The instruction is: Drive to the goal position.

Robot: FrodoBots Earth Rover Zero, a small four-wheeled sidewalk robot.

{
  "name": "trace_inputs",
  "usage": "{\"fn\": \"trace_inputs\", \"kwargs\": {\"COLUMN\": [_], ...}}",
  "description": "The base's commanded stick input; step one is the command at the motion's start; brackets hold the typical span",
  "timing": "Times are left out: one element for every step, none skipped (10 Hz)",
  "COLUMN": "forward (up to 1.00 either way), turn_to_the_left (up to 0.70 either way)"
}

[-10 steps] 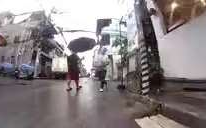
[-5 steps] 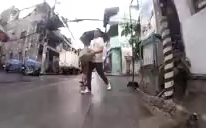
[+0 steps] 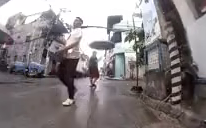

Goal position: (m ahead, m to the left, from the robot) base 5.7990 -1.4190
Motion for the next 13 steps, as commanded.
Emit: {"fn": "trace_inputs", "kwargs": {"forward": [0.85, 0.99, 0.99, 0.99, 0.99, 0.99, 0.99, 0.99, 0.99, 0.99, 0.99, 0.99, 0.99], "turn_to_the_left": [0.00, 0.00, 0.00, 0.00, 0.00, 0.00, 0.00, 0.00, 0.00, 0.00, 0.00, 0.00, 0.00]}}
